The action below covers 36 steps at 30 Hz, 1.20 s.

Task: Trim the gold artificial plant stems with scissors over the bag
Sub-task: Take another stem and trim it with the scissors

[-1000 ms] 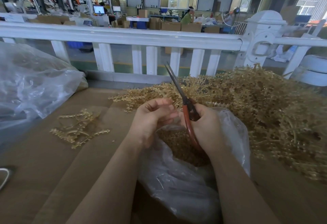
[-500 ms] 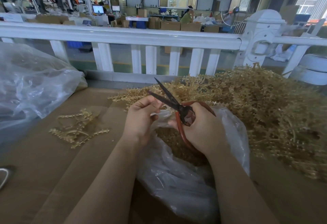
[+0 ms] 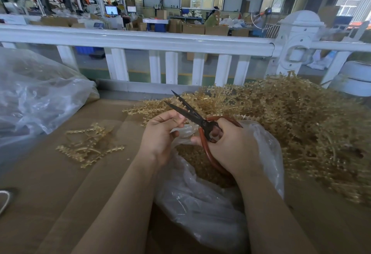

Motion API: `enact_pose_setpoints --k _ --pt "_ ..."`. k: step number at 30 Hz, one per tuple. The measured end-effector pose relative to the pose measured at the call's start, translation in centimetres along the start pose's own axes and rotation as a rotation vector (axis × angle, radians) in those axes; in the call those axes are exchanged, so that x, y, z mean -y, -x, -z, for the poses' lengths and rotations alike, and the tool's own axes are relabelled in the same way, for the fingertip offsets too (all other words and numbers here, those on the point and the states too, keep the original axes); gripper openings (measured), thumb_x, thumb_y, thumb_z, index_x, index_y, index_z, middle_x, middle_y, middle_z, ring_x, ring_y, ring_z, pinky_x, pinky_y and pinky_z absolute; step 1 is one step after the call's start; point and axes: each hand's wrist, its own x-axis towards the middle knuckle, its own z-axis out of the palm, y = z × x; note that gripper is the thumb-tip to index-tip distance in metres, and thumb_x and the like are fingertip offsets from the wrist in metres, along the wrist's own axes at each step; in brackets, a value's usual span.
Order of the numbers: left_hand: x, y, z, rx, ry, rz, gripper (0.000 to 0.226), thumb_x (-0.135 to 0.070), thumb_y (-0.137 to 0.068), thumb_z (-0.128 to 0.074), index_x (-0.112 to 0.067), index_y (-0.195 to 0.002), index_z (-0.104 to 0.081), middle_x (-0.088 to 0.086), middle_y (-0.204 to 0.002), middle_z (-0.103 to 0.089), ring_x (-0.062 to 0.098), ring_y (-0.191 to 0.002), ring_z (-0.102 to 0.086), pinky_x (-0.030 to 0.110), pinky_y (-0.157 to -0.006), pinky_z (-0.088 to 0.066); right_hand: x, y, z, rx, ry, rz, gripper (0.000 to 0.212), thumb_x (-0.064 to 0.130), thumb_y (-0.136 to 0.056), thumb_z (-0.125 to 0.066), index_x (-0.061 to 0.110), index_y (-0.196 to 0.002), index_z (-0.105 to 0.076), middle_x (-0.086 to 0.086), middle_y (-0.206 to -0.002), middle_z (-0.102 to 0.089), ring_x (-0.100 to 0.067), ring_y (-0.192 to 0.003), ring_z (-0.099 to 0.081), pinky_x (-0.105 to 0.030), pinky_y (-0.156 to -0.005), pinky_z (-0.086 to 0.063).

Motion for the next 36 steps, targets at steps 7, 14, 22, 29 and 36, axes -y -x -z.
enact_pose_setpoints --k 7,14,22,29,36 --pt "-0.09 -0.03 -0.05 -0.027 -0.006 0.021 0.008 -0.008 -0.078 -0.067 -0.015 -0.075 -0.068 -0.003 -0.068 -0.060 0.003 -0.058 -0.055 0.015 -0.053 -0.047 -0.18 0.04 -0.19 -0.050 0.010 0.031 0.054 0.076 -0.076 -0.066 0.023 -0.072 -0.059 0.019 -0.064 -0.051 0.004 -0.060 -0.049 -0.014 -0.052 -0.033" --pt "-0.11 0.03 -0.08 0.000 0.009 0.020 0.002 -0.013 -0.073 -0.069 -0.015 -0.071 -0.069 -0.001 -0.066 -0.059 0.006 -0.057 -0.055 0.019 -0.056 -0.047 -0.18 0.06 -0.07 -0.058 -0.021 0.037 0.059 0.083 -0.072 -0.058 0.024 -0.066 -0.052 0.014 -0.058 -0.052 -0.001 -0.056 -0.051 -0.020 -0.049 -0.039" --pt "0.14 -0.13 0.37 0.027 -0.159 -0.079 0.027 -0.004 -0.088 -0.065 -0.020 -0.067 -0.073 -0.003 -0.070 -0.061 0.018 -0.077 -0.047 0.035 -0.074 -0.035 -0.10 0.02 0.16 -0.038 -0.029 0.032 0.061 0.087 -0.069 -0.053 0.026 -0.070 -0.054 0.018 -0.060 -0.050 0.003 -0.058 -0.049 -0.019 -0.048 -0.036" --pt "0.04 -0.11 0.26 0.035 -0.151 -0.118 0.012 0.009 -0.084 -0.058 -0.002 -0.086 -0.063 0.008 -0.079 -0.063 0.013 -0.068 -0.055 0.024 -0.064 -0.044 -0.26 -0.01 0.10 -0.034 0.005 0.033 0.061 0.087 -0.070 -0.053 0.026 -0.069 -0.055 0.018 -0.058 -0.050 0.002 -0.056 -0.049 -0.018 -0.048 -0.038" --pt "-0.19 -0.30 0.91 -0.037 -0.088 -0.204 0.023 0.002 -0.093 -0.057 -0.012 -0.085 -0.073 0.004 -0.069 -0.063 0.011 -0.064 -0.055 0.020 -0.064 -0.044 -0.26 -0.01 0.16 -0.016 0.047 0.012 0.055 0.078 -0.077 -0.066 0.025 -0.070 -0.055 0.014 -0.059 -0.052 0.000 -0.057 -0.051 -0.015 -0.046 -0.033"
